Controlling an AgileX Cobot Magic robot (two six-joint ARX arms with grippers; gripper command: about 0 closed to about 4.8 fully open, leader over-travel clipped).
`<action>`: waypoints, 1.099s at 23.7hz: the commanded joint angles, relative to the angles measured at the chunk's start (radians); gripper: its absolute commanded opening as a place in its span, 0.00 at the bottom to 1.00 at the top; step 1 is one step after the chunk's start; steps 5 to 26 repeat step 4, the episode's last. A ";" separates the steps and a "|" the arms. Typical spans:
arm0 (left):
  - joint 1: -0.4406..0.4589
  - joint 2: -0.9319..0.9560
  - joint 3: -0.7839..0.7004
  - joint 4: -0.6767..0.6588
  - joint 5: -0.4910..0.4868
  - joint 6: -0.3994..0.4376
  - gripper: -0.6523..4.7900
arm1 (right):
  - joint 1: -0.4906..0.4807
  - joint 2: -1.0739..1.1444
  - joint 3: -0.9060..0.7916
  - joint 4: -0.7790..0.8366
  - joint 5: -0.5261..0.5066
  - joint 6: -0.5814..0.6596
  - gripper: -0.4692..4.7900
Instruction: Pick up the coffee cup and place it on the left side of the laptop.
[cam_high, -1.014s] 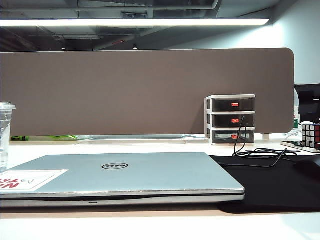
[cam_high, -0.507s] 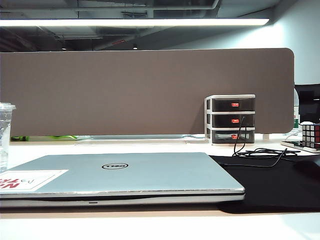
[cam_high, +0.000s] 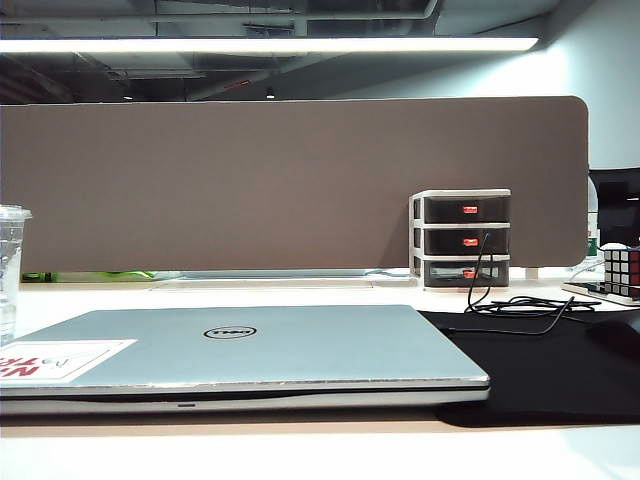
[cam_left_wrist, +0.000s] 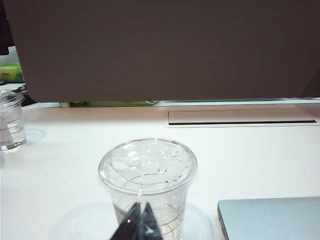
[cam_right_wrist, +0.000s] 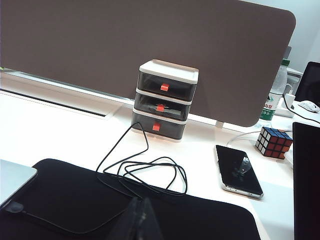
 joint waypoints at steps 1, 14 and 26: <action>0.000 0.000 0.006 0.009 0.000 0.000 0.12 | 0.000 -0.002 -0.005 0.015 -0.001 0.003 0.09; 0.000 0.000 0.006 0.009 0.000 0.000 0.12 | 0.000 -0.002 -0.005 0.015 -0.001 0.004 0.09; 0.000 0.000 0.006 0.009 0.000 0.000 0.12 | 0.000 -0.002 -0.005 0.015 -0.001 0.004 0.09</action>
